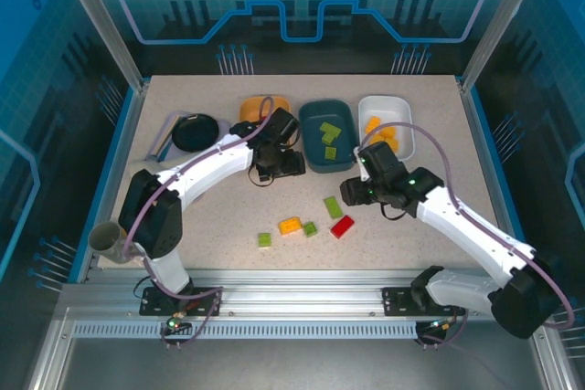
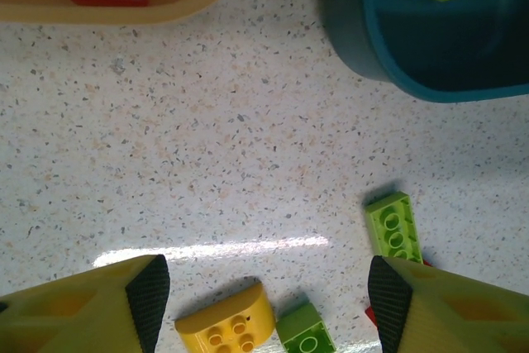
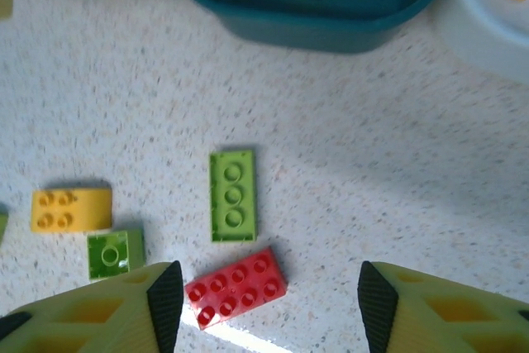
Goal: Sort the legos into containers by color
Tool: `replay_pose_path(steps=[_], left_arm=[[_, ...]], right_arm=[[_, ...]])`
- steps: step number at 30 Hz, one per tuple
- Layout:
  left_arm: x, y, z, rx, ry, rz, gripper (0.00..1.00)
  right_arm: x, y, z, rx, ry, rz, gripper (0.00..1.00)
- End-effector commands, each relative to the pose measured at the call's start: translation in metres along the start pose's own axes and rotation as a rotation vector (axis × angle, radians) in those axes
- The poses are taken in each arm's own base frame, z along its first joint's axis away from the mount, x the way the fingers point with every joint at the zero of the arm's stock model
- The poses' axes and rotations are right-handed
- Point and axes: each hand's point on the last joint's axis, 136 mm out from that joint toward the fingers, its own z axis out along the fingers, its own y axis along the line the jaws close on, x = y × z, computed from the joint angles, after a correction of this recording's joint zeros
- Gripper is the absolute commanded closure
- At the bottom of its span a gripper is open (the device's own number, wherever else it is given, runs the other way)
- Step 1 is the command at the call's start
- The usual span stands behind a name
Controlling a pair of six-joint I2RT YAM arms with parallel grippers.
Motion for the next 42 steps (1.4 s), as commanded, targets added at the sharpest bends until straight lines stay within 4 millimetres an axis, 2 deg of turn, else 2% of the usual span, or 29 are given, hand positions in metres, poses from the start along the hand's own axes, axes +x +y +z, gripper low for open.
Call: replay_pose_path(steps=[1,6,9,13,16,20,25,35,38,40,42], left_arm=[[0.01,0.002,-0.004,-0.017,0.031,-0.016,0.32],[0.028,0.023,-0.011,-0.052,0.04,-0.061,0.32],[0.034,0.041,-0.021,-0.096,0.015,-0.081,0.32],[0.037,0.066,-0.032,-0.116,-0.005,-0.186,0.31],[0.045,0.085,-0.037,-0.12,0.011,-0.31,0.3],[0.055,0.113,-0.044,-0.122,0.017,-0.478,0.3],[0.058,0.132,-0.052,-0.083,-0.011,-0.597,0.3],[0.062,0.139,-0.064,-0.072,-0.04,-0.603,0.3],[0.063,0.14,-0.066,-0.073,-0.048,-0.598,0.3],[0.063,0.141,-0.068,-0.072,-0.053,-0.596,0.3],[0.063,0.141,-0.069,-0.07,-0.054,-0.592,0.3]], right_arm=[[-0.004,0.033,-0.002,-0.09,0.016,-0.146,0.38],[0.002,0.065,0.005,-0.169,0.043,-0.277,0.34],[0.01,0.1,0.004,-0.268,0.03,-0.477,0.24],[0.032,0.126,0.03,-0.279,0.146,-0.73,0.19],[0.036,0.142,0.049,-0.274,0.182,-0.867,0.17],[0.039,0.162,0.072,-0.321,0.206,-0.962,0.16],[0.034,0.161,0.108,-0.227,0.251,-1.009,0.15],[0.044,0.159,0.135,-0.171,0.314,-1.031,0.19],[0.04,0.158,0.144,-0.131,0.333,-1.0,0.25],[0.037,0.152,0.15,-0.095,0.348,-0.962,0.33],[0.036,0.146,0.154,-0.082,0.366,-0.924,0.44]])
